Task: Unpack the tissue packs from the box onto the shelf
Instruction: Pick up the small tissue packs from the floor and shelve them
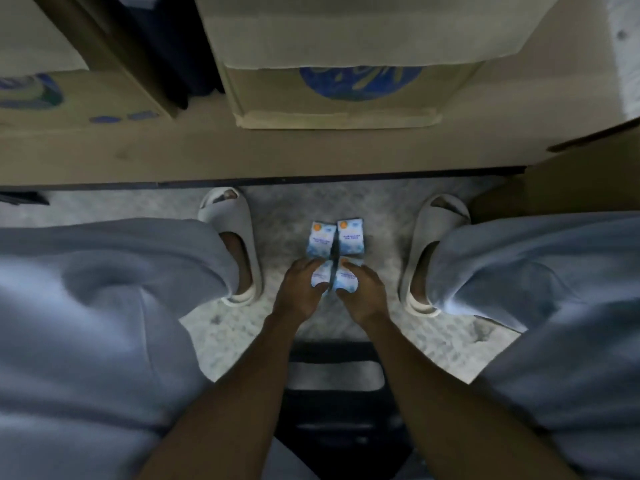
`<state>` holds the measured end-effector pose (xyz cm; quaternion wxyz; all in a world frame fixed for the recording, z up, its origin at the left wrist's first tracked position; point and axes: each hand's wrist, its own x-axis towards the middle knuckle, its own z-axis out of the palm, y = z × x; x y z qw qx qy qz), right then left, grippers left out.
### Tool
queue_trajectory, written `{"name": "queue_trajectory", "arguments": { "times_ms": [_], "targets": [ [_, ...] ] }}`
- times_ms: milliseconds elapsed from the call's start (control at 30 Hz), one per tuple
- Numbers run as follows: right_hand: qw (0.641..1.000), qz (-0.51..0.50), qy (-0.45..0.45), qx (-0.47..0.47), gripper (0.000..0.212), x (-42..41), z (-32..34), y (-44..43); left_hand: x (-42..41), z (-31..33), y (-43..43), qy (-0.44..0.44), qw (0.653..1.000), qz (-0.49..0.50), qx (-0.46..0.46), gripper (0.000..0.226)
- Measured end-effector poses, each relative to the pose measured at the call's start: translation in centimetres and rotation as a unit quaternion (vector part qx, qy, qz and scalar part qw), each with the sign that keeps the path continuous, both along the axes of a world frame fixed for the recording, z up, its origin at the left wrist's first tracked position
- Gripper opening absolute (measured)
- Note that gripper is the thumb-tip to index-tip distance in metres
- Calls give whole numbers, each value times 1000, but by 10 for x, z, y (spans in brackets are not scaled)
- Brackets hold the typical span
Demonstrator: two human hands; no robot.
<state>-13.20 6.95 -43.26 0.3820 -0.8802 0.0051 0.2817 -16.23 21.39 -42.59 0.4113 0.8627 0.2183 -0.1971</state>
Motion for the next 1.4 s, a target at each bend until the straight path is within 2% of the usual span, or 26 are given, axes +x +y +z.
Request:
{"name": "queue_trajectory", "arguments": {
  "times_ms": [267, 467, 800, 900, 1067, 1133, 1200, 1300, 1400],
  "targets": [
    [999, -33, -3, -17, 48, 0, -14, 4, 2, -12, -10, -15, 999, 32, 2, 49],
    [999, -52, 2, -5, 49, -2, -19, 8, 1, -18, -16, -57, 996, 62, 9, 45],
    [992, -114, 60, 1, 39, 3, -26, 11, 6, -19, -22, -13, 998, 62, 15, 51],
    [994, -85, 76, -1, 47, 7, -25, 8, 6, -23, -19, -2, 996, 89, 0, 51],
    [994, -76, 73, -5, 53, 11, -23, 3, 1, -27, -14, 15, 994, 105, -15, 69],
    [995, -75, 68, -1, 53, 12, -21, 2, 1, -26, -12, 21, 996, 88, -11, 65],
    [995, -73, 65, -4, 51, 12, -20, 1, 0, -26, -11, 31, 997, 67, -7, 52],
    [993, -101, 60, 7, 40, 11, -14, 0, -4, -22, -14, 13, 988, 139, -66, 35],
    [983, -167, 62, 52, 22, 11, -8, -1, -7, -22, -16, 11, 981, 173, -91, 36]
  ]
}}
